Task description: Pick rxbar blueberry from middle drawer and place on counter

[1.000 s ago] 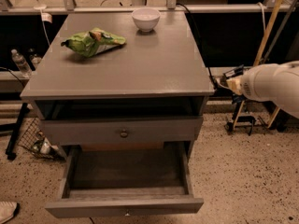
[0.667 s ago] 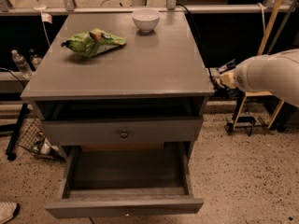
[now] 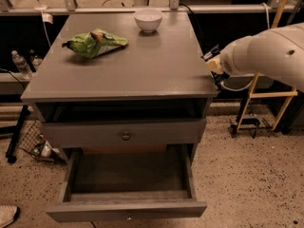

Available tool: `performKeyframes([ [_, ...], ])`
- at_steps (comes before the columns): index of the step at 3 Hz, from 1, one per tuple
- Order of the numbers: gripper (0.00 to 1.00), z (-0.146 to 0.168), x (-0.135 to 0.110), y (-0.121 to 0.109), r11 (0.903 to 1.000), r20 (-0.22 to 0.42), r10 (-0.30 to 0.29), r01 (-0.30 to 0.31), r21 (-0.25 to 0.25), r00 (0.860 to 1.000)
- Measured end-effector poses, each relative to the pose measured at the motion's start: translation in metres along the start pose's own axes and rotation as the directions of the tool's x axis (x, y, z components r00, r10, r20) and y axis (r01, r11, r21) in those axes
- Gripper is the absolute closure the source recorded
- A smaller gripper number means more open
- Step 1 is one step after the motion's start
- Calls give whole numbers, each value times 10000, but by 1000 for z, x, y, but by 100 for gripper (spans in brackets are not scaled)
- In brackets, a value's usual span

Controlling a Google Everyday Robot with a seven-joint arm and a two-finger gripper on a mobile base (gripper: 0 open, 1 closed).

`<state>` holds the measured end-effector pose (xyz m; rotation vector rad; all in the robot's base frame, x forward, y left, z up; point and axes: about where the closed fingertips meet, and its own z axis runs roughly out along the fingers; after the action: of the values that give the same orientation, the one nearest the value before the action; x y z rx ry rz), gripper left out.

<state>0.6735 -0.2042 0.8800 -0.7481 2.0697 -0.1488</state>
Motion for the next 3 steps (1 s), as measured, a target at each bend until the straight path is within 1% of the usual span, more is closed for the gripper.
performKeyframes([
  [1, 100, 23, -18, 21, 9951, -68, -620, 613, -776, 9981],
  [2, 100, 41, -28, 45, 9807, -167, -1205, 1165, -1569, 9926],
  [3, 100, 54, -34, 72, 9560, -216, -1787, 1684, -2401, 9837],
])
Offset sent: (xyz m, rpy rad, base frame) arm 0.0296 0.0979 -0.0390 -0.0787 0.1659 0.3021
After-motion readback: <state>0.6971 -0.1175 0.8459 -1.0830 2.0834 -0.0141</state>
